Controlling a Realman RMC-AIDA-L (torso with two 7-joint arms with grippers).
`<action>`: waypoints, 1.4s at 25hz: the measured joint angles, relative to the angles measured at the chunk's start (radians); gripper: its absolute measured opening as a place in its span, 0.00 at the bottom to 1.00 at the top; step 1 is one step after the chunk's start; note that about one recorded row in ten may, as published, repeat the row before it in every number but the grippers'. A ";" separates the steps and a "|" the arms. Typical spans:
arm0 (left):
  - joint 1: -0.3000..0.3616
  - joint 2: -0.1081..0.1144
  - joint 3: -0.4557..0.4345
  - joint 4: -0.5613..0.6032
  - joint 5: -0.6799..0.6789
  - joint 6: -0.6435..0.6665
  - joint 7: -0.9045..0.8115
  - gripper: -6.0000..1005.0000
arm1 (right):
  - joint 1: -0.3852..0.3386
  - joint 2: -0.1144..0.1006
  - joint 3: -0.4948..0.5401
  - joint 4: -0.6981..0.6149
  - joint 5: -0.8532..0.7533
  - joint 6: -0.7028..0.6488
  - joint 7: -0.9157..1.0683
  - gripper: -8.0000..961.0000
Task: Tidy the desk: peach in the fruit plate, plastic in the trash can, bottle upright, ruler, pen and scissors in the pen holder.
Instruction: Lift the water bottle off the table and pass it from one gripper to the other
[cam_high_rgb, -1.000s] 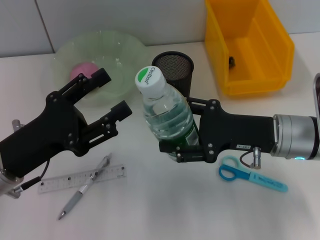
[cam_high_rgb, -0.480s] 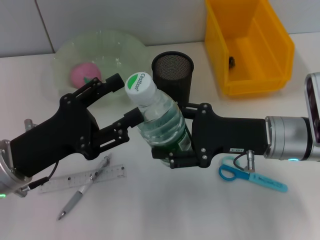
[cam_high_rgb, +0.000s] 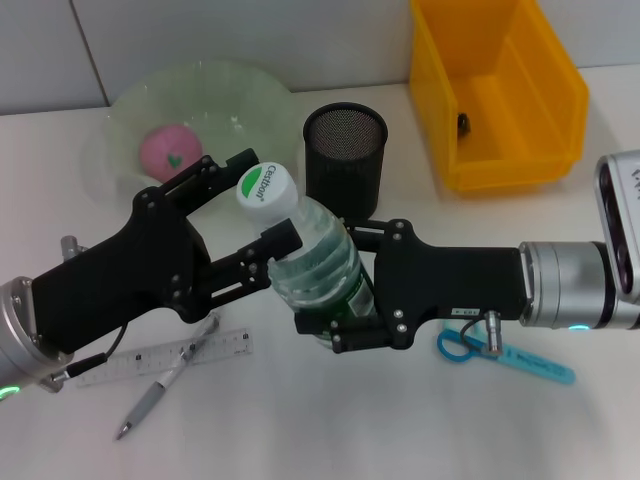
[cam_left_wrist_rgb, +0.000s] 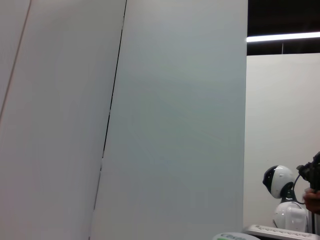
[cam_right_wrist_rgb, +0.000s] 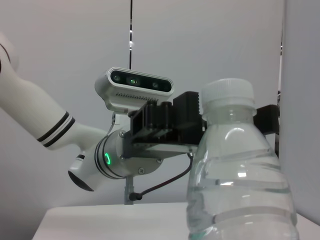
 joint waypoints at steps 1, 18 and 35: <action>-0.001 0.000 0.001 0.000 0.000 0.001 -0.001 0.79 | 0.001 0.000 0.000 0.003 0.000 0.000 0.000 0.84; -0.012 -0.003 0.012 0.000 -0.007 0.004 -0.024 0.79 | 0.021 0.001 -0.010 0.020 0.000 0.012 -0.001 0.84; -0.022 -0.001 0.012 0.000 -0.006 -0.001 -0.036 0.61 | 0.027 0.001 -0.012 0.027 0.000 0.006 -0.001 0.85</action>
